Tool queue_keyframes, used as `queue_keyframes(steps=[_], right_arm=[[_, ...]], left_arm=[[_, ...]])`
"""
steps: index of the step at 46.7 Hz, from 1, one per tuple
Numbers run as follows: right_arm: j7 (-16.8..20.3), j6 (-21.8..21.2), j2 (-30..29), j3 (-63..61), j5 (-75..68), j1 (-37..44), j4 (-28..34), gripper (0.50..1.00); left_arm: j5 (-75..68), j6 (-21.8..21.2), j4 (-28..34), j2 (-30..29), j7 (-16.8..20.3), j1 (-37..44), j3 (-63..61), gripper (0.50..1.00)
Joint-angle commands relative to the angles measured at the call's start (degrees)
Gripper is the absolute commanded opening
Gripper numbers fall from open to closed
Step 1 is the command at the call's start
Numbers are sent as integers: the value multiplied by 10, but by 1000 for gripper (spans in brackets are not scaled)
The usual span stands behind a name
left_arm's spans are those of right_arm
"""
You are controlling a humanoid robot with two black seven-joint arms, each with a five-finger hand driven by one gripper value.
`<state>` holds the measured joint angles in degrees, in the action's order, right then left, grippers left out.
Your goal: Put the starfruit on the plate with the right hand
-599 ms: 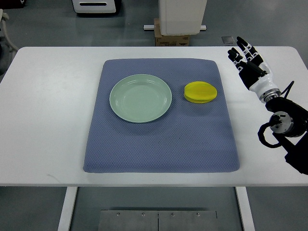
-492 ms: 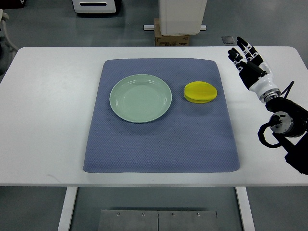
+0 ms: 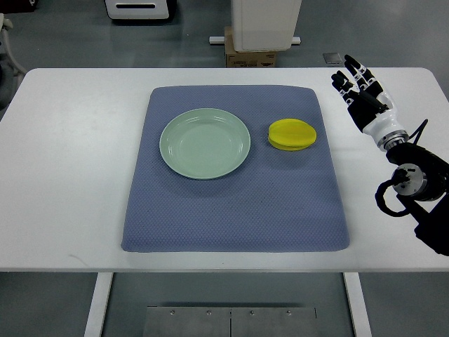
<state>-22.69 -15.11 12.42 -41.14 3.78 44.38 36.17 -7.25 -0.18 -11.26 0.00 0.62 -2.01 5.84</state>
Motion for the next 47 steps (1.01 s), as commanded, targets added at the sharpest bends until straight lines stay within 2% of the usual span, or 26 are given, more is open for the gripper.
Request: queue_keyframes(steps=[1,47], right_arm=[[0,0,0,0,0,0,-2,1000],[1,1,1,1,0,1,-3,1000]], left_arm=[[0,0,0,0,0,0,0,1000],[0,0,0,0,0,0,0,1000]])
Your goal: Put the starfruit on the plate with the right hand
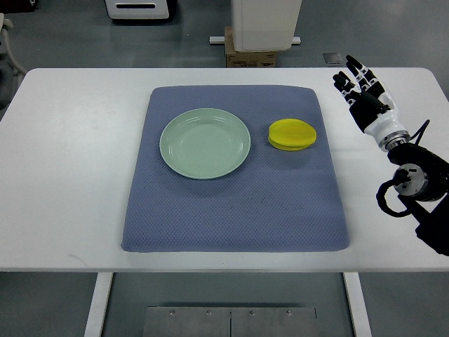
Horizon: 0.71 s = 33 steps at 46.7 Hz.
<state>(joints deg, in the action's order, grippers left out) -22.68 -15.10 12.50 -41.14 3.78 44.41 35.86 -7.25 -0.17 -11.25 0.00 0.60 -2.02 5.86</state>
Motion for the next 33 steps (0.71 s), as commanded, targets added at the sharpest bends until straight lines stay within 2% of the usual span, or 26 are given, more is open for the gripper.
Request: queue_keyframes(steps=[1,13,25,33], right_arm=[[1,1,1,0,0,2,-1,1000],[-3,8,-1,0,0,2,-22,1000],[1,12,-6,-1,0,30,-87,1000],[3,56,-5,0,0,35,-95,1000]], left_arm=[[0,0,0,0,0,0,0,1000],[0,0,0,0,0,0,-1,1000],[0,0,0,0,0,0,0,1000],[0,0,0,0,0,0,-1,1000]])
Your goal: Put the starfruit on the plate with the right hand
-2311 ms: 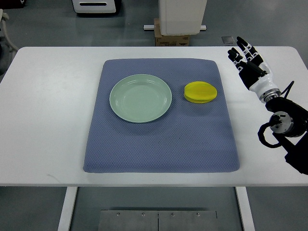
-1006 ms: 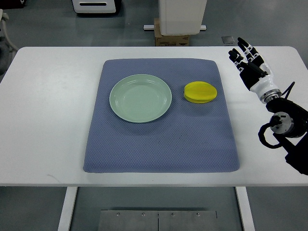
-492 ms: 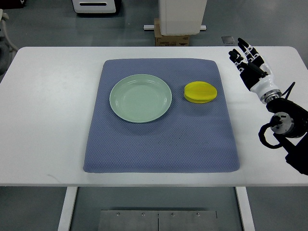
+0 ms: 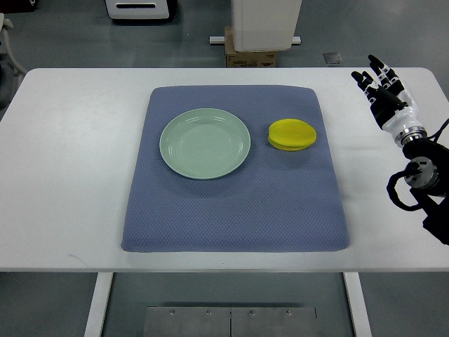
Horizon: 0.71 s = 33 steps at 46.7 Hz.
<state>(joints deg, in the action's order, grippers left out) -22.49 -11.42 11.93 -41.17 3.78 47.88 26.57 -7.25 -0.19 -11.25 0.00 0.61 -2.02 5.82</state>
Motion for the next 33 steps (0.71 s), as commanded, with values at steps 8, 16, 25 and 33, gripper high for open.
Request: queue_keyframes(steps=[8,16,25,33], right_arm=[[-1,24,0,1,0,0,-3,1000],[-5,25,1,1,0,4,-10,1000],[-7,16,2,7,1,14,-7,1000],[-19,7,1,16,5,31,2,1000]], left_arm=[[0,0,0,0,0,0,0,1000],[0,0,0,0,0,0,1,1000],[0,0,0,0,0,0,1,1000],[0,0,0,0,0,0,0,1000]])
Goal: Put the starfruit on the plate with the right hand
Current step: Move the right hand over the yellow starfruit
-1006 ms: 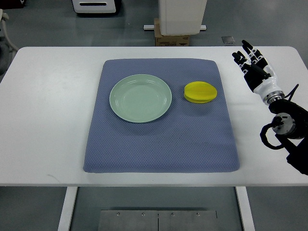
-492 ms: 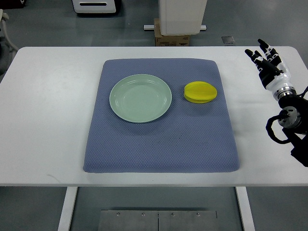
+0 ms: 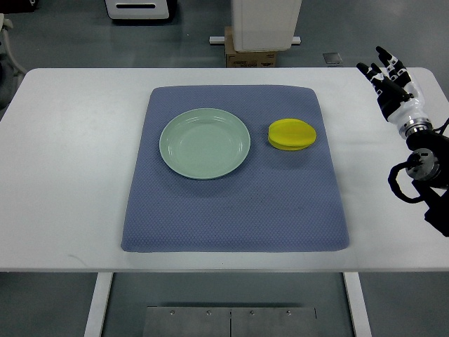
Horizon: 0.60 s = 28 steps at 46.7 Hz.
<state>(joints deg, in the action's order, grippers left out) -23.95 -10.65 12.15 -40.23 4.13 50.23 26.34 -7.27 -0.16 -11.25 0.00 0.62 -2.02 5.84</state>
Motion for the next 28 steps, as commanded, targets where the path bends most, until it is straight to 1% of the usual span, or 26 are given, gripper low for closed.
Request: queue_keyframes(steps=[1,6,10,23,28], right_arm=[[-6,-1,-1,12,2,10,6,1000],[-18,4,-1,57,2,21,22,1000],[-21,5,1,117,4,38,33,1000],[-42,6,3,307,6,109,35,1000],[-56,7,4,382,40,130,35,1000]], left_arm=[[0,0,0,0,0,0,0,1000],[0,0,0,0,0,0,0,1000],[1,0,0,0,0,0,0,1000],[0,0,0,0,0,0,0,1000],[0,0,0,0,0,0,0,1000]])
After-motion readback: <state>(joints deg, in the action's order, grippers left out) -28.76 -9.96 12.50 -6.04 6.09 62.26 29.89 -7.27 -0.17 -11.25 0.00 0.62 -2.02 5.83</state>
